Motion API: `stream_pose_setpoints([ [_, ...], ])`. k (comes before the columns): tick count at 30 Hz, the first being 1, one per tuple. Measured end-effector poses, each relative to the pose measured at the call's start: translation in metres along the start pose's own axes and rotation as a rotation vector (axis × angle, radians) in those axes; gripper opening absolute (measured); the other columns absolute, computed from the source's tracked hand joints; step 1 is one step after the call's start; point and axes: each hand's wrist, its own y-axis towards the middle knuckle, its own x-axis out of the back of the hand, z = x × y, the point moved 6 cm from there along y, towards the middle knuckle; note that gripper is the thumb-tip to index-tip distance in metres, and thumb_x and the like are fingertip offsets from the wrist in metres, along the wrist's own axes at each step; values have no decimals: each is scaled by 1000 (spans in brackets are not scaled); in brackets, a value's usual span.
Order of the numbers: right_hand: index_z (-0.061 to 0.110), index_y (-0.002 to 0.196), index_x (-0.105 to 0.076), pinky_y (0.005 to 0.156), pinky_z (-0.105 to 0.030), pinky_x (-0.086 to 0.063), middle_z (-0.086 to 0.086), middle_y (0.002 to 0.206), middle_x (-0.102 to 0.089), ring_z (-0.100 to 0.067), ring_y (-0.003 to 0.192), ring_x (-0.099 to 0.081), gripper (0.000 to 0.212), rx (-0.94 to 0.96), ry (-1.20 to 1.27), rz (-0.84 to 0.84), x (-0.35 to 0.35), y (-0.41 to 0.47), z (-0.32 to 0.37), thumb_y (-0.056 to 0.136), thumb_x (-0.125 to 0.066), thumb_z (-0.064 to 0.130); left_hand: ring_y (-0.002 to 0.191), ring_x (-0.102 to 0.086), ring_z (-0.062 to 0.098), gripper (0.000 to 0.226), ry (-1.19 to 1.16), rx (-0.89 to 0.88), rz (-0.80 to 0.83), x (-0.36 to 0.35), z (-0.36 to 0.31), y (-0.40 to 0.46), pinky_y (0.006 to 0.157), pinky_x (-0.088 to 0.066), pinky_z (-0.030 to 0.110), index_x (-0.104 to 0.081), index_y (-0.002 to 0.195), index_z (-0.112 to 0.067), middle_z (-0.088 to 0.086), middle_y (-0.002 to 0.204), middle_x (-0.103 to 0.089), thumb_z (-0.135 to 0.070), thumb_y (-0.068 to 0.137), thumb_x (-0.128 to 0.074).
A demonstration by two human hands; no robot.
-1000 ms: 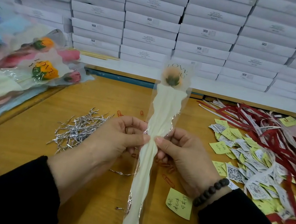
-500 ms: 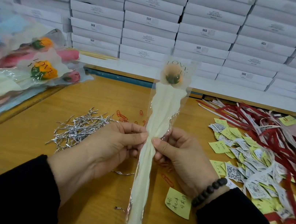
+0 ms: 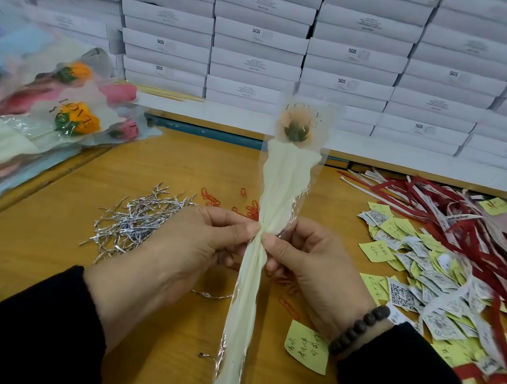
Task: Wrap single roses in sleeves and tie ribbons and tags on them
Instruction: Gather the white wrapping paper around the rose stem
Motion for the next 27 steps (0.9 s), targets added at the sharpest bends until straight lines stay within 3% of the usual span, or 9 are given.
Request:
stream_pose_setpoints([
  [7, 3, 82, -64, 46, -14, -46, 0, 54, -58, -5, 45, -53, 3, -7, -8, -53, 4, 1, 0, 80, -66, 1, 50, -59, 12, 14, 52, -16, -2, -1, -3, -1, 45, -47, 16, -69, 83, 3, 12, 66, -69, -3, 70, -67],
  [10, -2, 88, -60, 46, -14, -46, -1, 55, -61, -5, 46, -56, 9, -11, 23, -47, 2, 1, 0, 81, -64, 1, 54, -57, 17, 11, 51, -45, -61, 1, -5, -1, 53, -47, 25, -65, 86, 8, 16, 68, -65, 3, 77, -63],
  [19, 6, 73, -57, 45, -15, -47, -5, 60, -66, -8, 47, -57, 13, -86, 42, -66, 5, 1, -1, 81, -64, -1, 45, -55, 10, 9, 110, -80, -96, 2, -6, -2, 46, -48, 18, -64, 87, 8, 12, 64, -63, 5, 79, -63],
  [27, 6, 76, -62, 47, -16, -46, -5, 59, -59, -9, 49, -51, 7, -84, -42, -90, 6, 2, -4, 82, -65, 2, 41, -53, 8, 7, 103, -70, -88, 1, -4, -2, 43, -46, 17, -64, 85, 9, 9, 60, -62, 6, 79, -63],
])
